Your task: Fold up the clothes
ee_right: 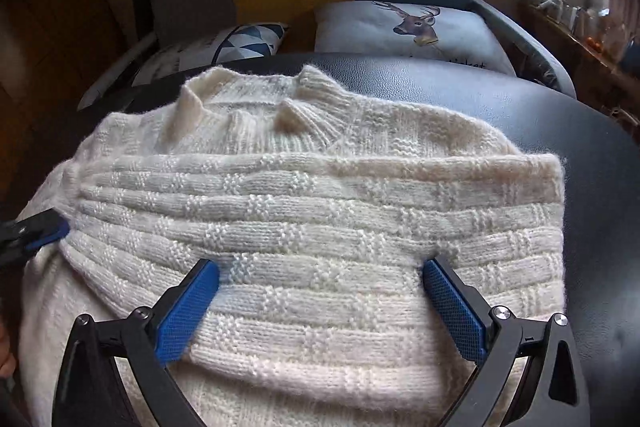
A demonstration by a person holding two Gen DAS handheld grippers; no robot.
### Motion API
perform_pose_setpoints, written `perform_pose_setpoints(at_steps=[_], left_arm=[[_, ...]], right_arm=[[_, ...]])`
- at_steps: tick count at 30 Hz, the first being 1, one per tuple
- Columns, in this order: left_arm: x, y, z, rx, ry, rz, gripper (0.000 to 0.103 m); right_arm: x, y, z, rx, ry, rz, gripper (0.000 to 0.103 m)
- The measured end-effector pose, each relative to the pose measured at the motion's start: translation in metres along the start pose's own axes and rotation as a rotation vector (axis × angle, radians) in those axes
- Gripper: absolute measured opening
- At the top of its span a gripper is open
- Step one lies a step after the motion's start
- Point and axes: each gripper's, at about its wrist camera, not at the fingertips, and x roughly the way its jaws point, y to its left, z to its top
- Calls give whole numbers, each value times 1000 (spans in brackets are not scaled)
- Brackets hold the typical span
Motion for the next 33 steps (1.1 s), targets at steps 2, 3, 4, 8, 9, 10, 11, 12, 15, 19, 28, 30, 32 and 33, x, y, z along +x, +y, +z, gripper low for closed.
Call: perform_pose_setpoints(at_steps=[2,3,4,8,9,10,11,12,15,19,28,30,32,33], left_arm=[[-26,14,-11,-75,-28,-53,29],[-42,27,-17,-122,-60,-64,30],[-58,39,-24,-168,-91,-76,30],[-134,107,-48,-372,-233,-59,34],[-152,124,-52,-410,-268,-44,34],[-175,145,-59,-463,-316,-21,35],[-198,165,-66,-516,-365,3,35],[-220,186,-73,-570,-413,27,36],[-262,234,-87,-717,-526,64,38],[-295,278,-91,-827,-597,102,41],[-284,308,-59,-854,-567,131,44],[-279,306,-52,-841,-557,149,44],[-274,304,-45,-830,-548,165,44],[-271,303,-42,-824,-544,172,44]], right_arm=[[-3,2,2,0,18,-3,103],[-8,5,2,11,8,14,103],[-14,7,0,26,-7,35,103],[-35,20,-7,65,-56,105,103],[-36,27,-10,65,-63,115,103],[-38,33,-13,63,-70,124,103],[-40,39,-16,60,-73,131,103],[-41,45,-18,57,-76,138,103],[-43,65,-21,45,-72,164,103],[-43,98,-14,-25,-55,178,103],[-19,176,23,-215,-9,44,103],[-12,179,31,-204,-6,-2,103],[-3,175,37,-175,11,-38,103],[3,171,39,-158,24,-57,103]])
